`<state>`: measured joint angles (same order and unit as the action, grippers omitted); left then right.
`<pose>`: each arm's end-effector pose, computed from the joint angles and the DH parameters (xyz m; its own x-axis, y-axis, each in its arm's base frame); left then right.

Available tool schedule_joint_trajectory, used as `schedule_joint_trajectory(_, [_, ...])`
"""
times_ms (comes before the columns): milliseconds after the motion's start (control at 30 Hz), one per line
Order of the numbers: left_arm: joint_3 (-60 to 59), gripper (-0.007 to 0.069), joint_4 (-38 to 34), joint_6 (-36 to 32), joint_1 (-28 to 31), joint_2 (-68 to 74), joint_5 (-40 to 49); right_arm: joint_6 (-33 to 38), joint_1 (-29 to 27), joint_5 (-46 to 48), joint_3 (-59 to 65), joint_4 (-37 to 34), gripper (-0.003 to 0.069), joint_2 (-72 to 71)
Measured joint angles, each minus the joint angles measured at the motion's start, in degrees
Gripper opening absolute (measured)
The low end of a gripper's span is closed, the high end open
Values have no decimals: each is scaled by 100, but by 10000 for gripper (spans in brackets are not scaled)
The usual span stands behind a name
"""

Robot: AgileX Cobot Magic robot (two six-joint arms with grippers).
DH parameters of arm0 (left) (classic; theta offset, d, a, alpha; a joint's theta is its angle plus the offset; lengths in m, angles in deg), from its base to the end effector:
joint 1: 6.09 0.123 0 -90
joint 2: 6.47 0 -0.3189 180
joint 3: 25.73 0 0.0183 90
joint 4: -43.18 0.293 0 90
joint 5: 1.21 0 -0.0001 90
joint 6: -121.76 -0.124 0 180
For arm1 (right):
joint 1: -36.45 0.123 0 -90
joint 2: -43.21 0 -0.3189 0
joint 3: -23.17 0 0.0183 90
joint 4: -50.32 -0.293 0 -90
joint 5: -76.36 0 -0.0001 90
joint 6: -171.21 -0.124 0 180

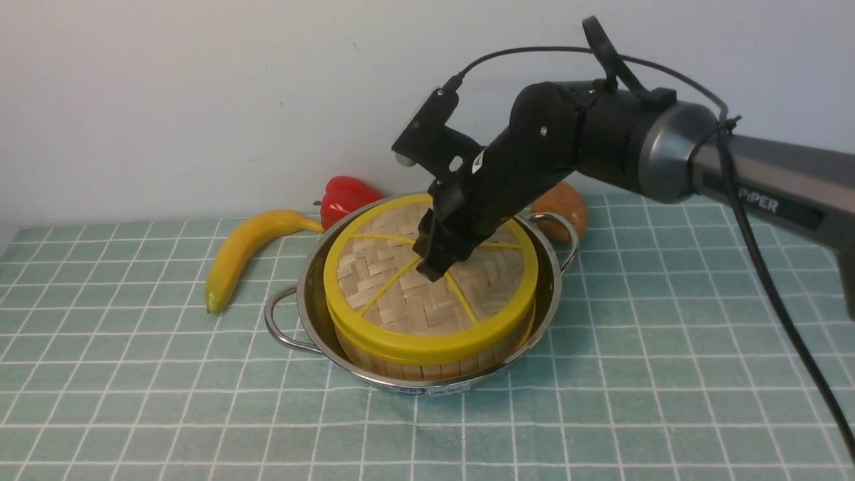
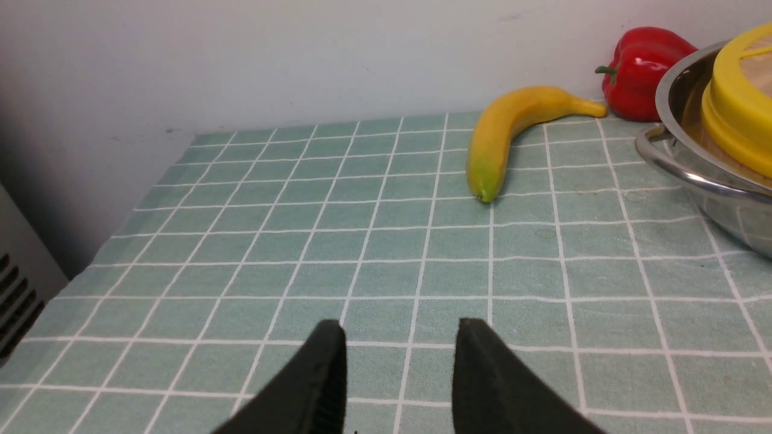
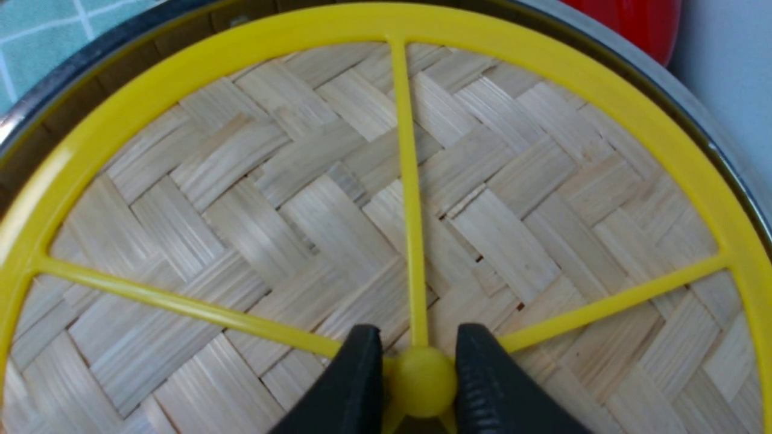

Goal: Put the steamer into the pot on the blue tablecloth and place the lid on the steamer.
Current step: 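Place the bamboo steamer lid onto the steamer basket in the pot with the right gripper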

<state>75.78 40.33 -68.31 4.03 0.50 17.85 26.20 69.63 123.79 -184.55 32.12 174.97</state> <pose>0.0930 0.0145 0.1720 -0.2650 0.0831 -0.9607 -0.1272 0.9846 0.1203 0.4542 0.3311 0.2030 -0.4298 -0.7251 -0.5381 -0.8580 0.5136 -0.0068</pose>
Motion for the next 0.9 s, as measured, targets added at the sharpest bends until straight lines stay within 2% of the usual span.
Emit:
schedule_joint_trajectory(167, [0,243,0,0,0,0,0,30,-5,15,0,0,372,9])
schedule_joint_trajectory(267, [0,243,0,0,0,0,0,87,-11,-17,0,5,414,9])
schedule_joint_trajectory(367, [0,243,0,0,0,0,0,113,-11,-20,0,11,416,9])
schedule_joint_trajectory(467, [0,243,0,0,0,0,0,124,-11,-20,0,5,370,9])
schedule_joint_trajectory(633, [0,243,0,0,0,0,0,144,-11,18,0,-14,192,9])
schedule_joint_trajectory(667, [0,243,0,0,0,0,0,150,-11,6,0,-14,185,9])
schedule_joint_trajectory(700, [0,243,0,0,0,0,0,156,-11,-23,-6,-14,146,9])
schedule_joint_trajectory(900, [0,243,0,0,0,0,0,278,-11,63,-106,-14,148,30])
